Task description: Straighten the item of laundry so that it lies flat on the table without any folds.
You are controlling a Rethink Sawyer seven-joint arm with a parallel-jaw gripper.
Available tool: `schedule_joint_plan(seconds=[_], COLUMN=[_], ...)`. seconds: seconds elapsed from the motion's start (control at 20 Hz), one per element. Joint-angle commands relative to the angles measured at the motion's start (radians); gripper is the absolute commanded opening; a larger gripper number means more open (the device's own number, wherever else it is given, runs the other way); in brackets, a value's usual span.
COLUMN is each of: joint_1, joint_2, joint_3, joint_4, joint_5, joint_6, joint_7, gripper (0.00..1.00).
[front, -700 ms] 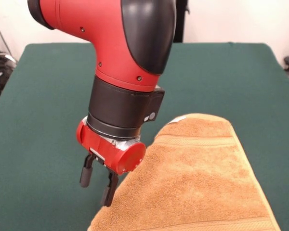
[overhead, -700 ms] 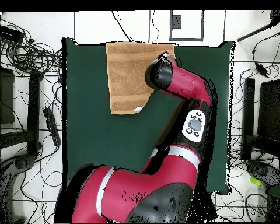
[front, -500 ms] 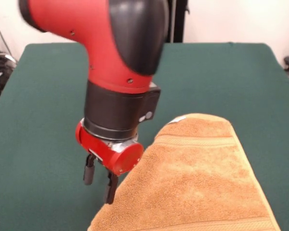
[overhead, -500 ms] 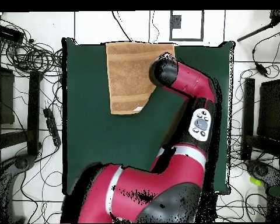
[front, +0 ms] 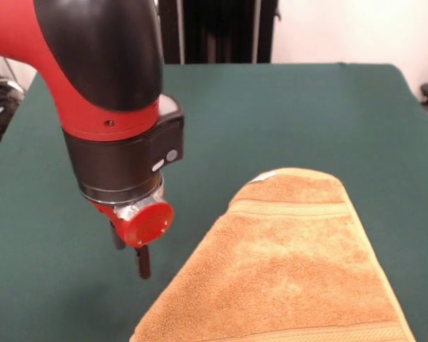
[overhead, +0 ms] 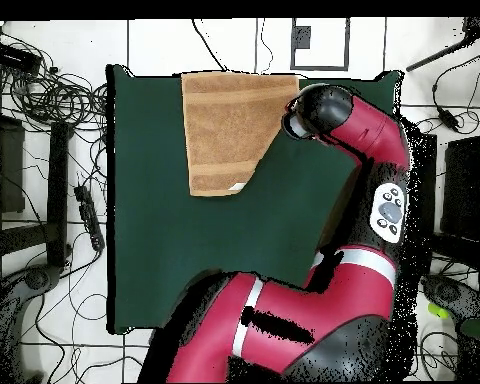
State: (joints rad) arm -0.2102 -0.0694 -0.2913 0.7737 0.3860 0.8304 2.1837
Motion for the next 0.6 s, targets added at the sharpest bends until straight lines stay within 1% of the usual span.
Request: schedule_joint_plan(seconds=[0.05,0.25,0.6], joint_1=[0.042,0.059,0.089], joint_2=[0.079,0.113,0.204], joint_3=[0.149,0.13,0.055], joint_4=[0.003,-0.023,-0.159], joint_5=[-0.026,-0.03,-0.022], joint_6=[-0.019,-0.08,-0.06], joint_7=[0.008,0.054,0.151], gripper=[1.0,1.0,1.0])
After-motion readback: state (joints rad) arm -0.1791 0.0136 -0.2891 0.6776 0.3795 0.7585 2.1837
